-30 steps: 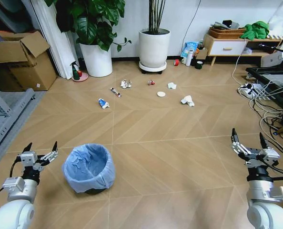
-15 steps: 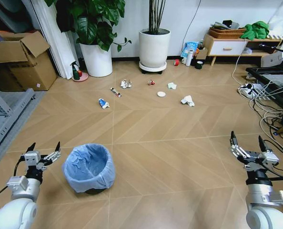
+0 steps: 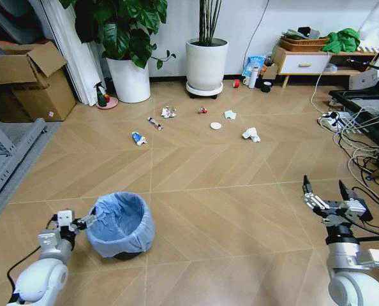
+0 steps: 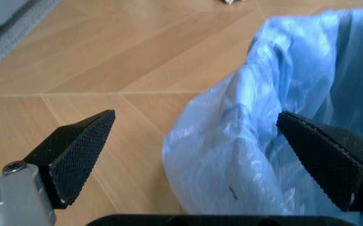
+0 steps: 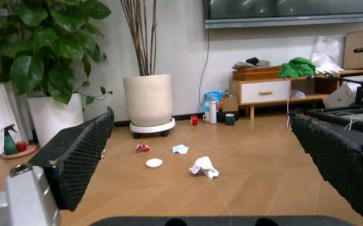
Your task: Pick up the trash bin and place the garbage on the floor into it.
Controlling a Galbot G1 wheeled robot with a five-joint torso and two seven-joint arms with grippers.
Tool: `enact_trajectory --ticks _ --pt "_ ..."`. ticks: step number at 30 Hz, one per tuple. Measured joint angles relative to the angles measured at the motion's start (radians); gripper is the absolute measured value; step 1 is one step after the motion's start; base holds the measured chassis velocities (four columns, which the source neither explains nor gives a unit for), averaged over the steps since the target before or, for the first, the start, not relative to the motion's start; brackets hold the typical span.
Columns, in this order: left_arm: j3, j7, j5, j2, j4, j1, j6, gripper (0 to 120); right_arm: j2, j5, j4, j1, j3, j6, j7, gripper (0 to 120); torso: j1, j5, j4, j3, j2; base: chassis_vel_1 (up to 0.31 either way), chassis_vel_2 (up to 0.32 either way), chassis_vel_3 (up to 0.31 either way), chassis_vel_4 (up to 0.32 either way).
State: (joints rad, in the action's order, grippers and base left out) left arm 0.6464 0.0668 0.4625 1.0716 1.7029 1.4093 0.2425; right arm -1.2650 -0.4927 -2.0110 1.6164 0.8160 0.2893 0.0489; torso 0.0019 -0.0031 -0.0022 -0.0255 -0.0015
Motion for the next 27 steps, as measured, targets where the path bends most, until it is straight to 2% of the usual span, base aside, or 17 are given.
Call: enact_trajectory --ticks 6,9,11,13,15,17,19,21,23,27 --pt "0.002 -0.010 0.020 -0.002 -0.022 -0.001 0.027 96 -0.005 0.002 0.005 0.006 -0.001 0.001 0.000 100 0.000 -0.0001 0.0001 0.000 0.000 0.000 0.000 0.000 0.000" --pt "0.001 -0.012 0.033 -0.003 -0.008 -0.005 0.044 83 -0.006 0.002 0.007 0.005 -0.002 0.002 0.000 100 0.000 0.0000 0.0001 0.000 0.000 0.000 0.000 0.000 0.000" --pt "-0.001 -0.014 0.038 -0.005 -0.004 -0.007 0.048 79 -0.005 0.002 0.008 0.005 -0.002 0.002 0.000 100 0.000 0.0001 -0.0001 0.000 0.000 0.000 0.000 0.000 0.000" --pt "-0.007 -0.024 0.053 -0.009 0.002 -0.009 0.056 68 -0.006 0.002 0.009 0.006 0.000 0.004 0.000 100 0.000 0.0000 -0.0002 0.000 0.000 0.000 0.000 0.000 0.000" --pt "-0.007 -0.029 0.055 -0.010 0.004 -0.009 0.057 65 -0.005 0.002 0.009 0.006 0.000 0.004 0.000 100 0.000 -0.0001 -0.0002 0.000 0.000 0.000 0.000 0.000 0.000" --pt "-0.007 -0.048 0.063 -0.013 0.016 0.000 0.064 53 -0.004 0.002 0.009 0.007 0.001 0.005 0.001 100 0.000 0.0000 0.0000 0.000 0.000 0.000 0.000 0.000 0.000" --pt "-0.007 -0.052 0.065 -0.013 0.020 0.003 0.067 51 -0.003 0.002 0.009 0.007 0.002 0.005 0.001 100 0.000 0.0000 0.0000 0.000 0.000 0.000 0.000 0.000 0.000" --pt "-0.007 -0.073 0.076 -0.017 0.038 0.016 0.082 39 -0.002 0.001 0.008 0.006 0.002 0.005 0.001 100 0.000 0.0002 0.0000 0.000 0.000 0.000 0.000 0.000 0.000" --pt "-0.006 -0.079 0.078 -0.018 0.041 0.019 0.086 36 -0.001 0.001 0.008 0.006 0.002 0.005 0.001 100 0.000 0.0001 0.0000 0.000 0.000 0.000 0.000 0.000 0.000" --pt "-0.002 -0.094 0.079 -0.021 0.046 0.023 0.094 18 0.002 0.001 0.007 0.005 0.001 0.005 0.001 100 0.000 -0.0001 0.0000 0.000 0.000 0.000 0.000 0.000 0.000"
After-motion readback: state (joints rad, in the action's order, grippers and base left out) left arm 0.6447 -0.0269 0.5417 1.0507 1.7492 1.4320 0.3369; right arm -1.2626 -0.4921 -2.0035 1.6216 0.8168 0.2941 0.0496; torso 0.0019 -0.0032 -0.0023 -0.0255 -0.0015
